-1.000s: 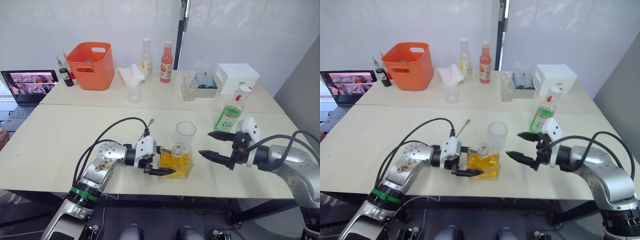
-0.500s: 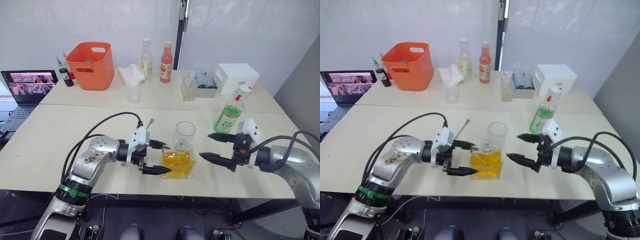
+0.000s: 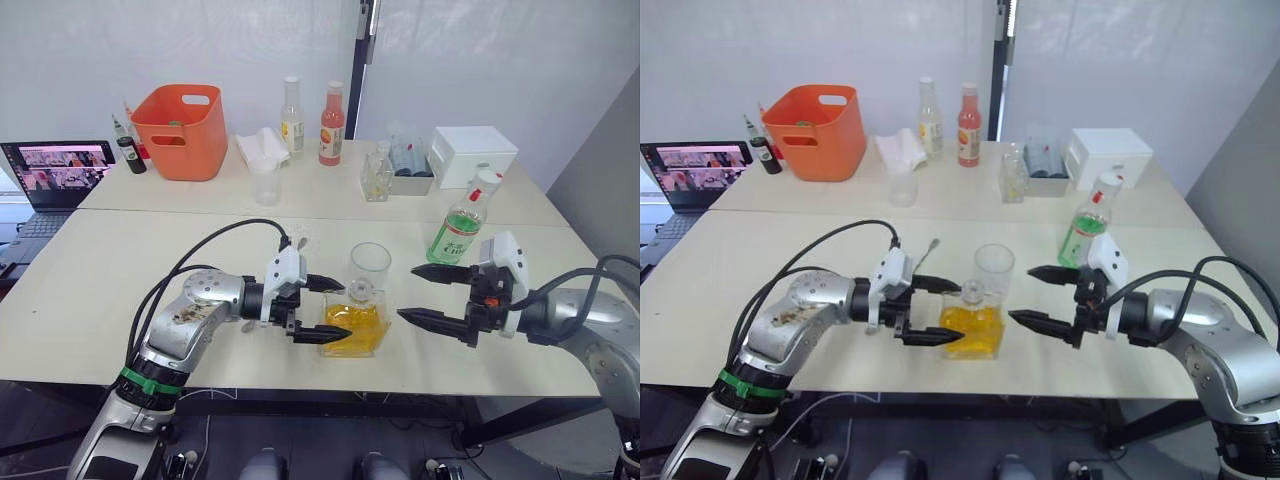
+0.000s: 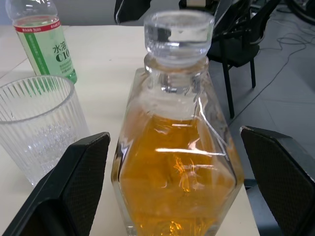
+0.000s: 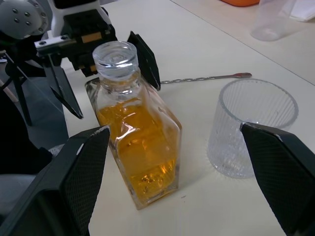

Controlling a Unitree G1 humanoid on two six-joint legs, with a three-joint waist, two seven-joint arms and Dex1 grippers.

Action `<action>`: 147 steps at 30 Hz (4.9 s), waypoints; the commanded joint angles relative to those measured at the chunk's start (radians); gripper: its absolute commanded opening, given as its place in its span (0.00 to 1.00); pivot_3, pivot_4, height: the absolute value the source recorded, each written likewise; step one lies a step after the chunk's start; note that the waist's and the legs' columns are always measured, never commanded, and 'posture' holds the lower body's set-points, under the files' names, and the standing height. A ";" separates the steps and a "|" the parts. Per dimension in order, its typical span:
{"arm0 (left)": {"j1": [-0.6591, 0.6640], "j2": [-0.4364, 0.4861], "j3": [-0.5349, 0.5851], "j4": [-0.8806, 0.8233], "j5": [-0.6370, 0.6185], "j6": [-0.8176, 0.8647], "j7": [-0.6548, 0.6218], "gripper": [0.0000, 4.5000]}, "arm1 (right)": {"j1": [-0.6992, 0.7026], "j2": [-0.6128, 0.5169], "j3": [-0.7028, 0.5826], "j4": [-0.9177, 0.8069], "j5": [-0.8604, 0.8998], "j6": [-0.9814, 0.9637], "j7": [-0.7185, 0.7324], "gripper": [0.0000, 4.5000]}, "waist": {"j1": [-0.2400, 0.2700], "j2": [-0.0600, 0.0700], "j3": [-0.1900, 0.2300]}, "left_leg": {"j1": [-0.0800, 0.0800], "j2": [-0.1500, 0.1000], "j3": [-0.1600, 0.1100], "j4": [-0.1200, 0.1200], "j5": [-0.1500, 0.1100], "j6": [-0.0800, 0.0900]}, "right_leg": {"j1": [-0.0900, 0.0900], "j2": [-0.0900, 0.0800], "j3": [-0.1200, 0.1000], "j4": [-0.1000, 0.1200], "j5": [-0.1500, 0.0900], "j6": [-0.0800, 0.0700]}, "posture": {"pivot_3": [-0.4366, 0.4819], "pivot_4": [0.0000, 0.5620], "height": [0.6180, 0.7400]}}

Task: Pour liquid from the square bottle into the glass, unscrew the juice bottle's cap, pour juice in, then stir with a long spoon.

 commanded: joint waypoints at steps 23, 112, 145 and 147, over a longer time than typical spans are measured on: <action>-0.018 -0.085 -0.040 0.059 0.063 -0.124 -0.001 0.62 | -0.085 -0.024 0.020 -0.101 0.072 0.068 -0.033 1.00 | 0.001 0.000 0.000 | 0.000 0.000 0.000 0.001 0.000 0.000 | 0.000 0.000 0.000 0.000 0.000 0.000 | 0.48 0.27 0.79; -0.023 -0.061 -0.033 0.114 0.074 -0.174 -0.017 0.62 | 0.019 0.500 -0.162 0.461 -0.517 -0.261 -0.995 0.92 | -0.013 0.009 -0.005 | 0.000 0.000 0.001 0.002 -0.001 0.002 | 0.001 0.001 0.002 0.000 0.000 0.000 | 0.48 0.27 0.79; 0.012 0.065 0.187 0.014 -0.139 -0.083 -0.076 0.62 | 0.225 0.250 -0.034 -0.080 -0.184 -0.143 -0.379 1.00 | -0.024 0.010 -0.004 | -0.001 0.001 0.001 -0.001 -0.001 0.002 | -0.002 0.002 0.002 -0.001 0.000 0.000 | 0.48 0.27 0.79; 0.016 0.083 0.203 0.011 -0.141 -0.078 -0.075 0.62 | 0.215 0.256 -0.023 -0.076 -0.187 -0.143 -0.381 1.00 | -0.020 0.010 -0.004 | -0.001 0.001 0.001 -0.001 -0.001 0.002 | -0.002 0.001 0.002 -0.002 0.000 0.000 | 0.48 0.27 0.79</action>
